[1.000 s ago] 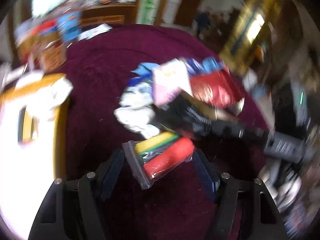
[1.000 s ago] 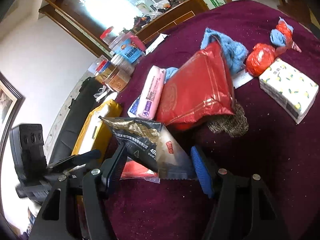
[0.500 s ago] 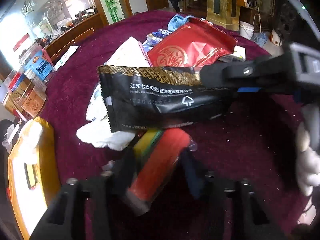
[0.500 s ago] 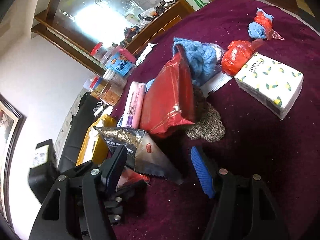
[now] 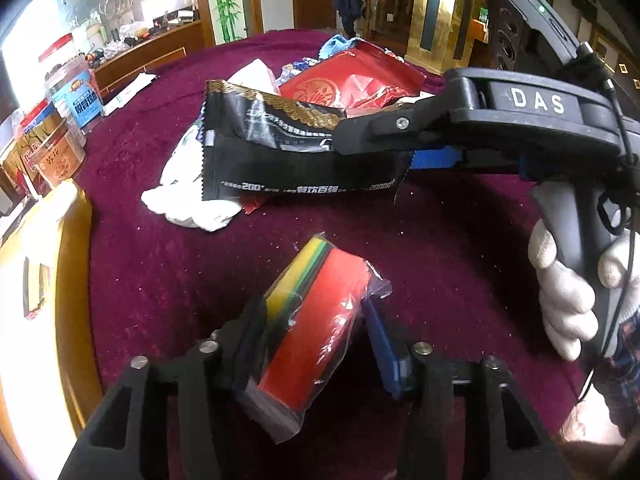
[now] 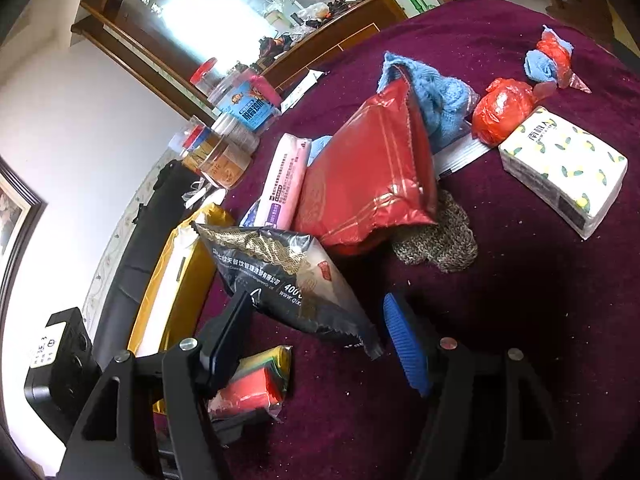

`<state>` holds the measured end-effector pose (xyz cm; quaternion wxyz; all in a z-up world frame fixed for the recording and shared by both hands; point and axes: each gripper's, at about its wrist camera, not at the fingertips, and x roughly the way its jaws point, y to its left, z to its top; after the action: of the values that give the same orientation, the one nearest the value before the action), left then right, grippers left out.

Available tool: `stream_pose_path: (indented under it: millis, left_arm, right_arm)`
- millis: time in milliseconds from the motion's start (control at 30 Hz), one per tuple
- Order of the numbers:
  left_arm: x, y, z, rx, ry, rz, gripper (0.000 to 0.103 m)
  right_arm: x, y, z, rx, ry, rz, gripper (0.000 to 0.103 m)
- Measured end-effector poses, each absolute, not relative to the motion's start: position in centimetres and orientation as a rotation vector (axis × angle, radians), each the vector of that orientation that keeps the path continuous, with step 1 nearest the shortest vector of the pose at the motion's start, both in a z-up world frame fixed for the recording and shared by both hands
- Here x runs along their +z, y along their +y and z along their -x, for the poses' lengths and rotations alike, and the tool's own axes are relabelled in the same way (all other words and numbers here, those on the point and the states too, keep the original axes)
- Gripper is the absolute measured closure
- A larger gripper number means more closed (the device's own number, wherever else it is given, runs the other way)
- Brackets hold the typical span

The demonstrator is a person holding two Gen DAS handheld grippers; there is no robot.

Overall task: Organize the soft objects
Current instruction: 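Grasp the red-yellow strip bag with the left tool while the right tool grasps the black snack packet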

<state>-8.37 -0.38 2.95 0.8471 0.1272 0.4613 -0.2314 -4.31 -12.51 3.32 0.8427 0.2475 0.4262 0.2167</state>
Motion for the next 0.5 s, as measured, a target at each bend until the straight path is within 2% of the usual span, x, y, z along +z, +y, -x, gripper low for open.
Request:
stream_pose_path:
  millis: [33, 133, 333, 500]
  left_arm:
    - [3.1, -0.4, 8.6, -0.482, 0.966, -0.266, 0.058]
    - [3.6, 0.6, 8.9, -0.486, 0.964, -0.208, 0.064]
    - [4.8, 3.5, 10.8, -0.504, 0.96, -0.1, 0.067]
    - [5.9, 6.4, 11.8, -0.528, 0.942, 0.013, 0.067]
  right_arm:
    - [3.4, -12.5, 4.4, 0.463, 0.896, -0.524, 0.036]
    - [4.1, -11.7, 5.1, 0.521, 0.872, -0.51, 0.036]
    - [4.6, -7.5, 7.2, 0.777, 0.948, -0.448, 0.036]
    - [5.7, -7.7, 7.7, 0.625, 0.939, -0.358, 0.036]
